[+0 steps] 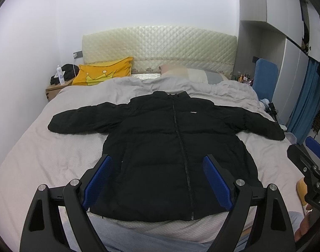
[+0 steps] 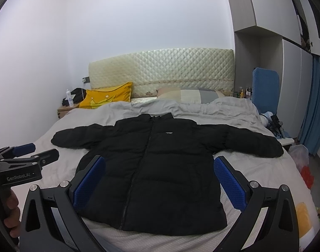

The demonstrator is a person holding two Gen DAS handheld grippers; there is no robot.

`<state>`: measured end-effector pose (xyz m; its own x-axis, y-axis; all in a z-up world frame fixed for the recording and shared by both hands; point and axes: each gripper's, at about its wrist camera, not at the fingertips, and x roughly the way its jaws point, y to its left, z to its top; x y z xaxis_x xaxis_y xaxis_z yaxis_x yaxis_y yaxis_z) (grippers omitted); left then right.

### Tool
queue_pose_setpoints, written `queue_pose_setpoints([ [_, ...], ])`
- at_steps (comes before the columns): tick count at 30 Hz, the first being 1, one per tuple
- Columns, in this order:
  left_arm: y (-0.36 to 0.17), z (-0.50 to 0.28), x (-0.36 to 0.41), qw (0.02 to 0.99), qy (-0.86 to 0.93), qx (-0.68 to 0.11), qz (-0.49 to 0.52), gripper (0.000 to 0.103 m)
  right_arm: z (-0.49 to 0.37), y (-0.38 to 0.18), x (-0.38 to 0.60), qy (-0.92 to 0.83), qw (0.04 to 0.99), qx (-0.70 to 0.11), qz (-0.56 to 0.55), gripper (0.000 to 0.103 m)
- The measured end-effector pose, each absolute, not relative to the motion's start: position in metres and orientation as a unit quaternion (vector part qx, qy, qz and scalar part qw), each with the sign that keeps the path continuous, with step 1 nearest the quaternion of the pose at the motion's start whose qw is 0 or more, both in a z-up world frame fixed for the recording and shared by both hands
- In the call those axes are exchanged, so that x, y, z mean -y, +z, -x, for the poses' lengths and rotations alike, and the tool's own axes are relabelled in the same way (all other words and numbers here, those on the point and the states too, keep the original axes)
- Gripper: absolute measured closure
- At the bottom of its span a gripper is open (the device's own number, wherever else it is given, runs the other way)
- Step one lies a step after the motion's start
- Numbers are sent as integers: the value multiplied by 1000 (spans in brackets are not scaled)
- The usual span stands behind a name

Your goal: Fold large clothes

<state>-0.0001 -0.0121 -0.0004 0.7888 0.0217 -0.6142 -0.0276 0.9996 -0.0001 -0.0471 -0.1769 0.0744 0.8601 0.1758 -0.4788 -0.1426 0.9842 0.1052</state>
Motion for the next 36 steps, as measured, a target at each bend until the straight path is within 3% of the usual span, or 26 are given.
queue_pose_setpoints([
  [20, 11, -37, 10, 940, -7, -341, 17, 14, 22, 72, 193, 69, 961, -263, -43, 0],
  [36, 4, -153, -1, 954, -3, -298, -22, 14, -41, 61, 266, -15, 972, -233, -28, 0],
])
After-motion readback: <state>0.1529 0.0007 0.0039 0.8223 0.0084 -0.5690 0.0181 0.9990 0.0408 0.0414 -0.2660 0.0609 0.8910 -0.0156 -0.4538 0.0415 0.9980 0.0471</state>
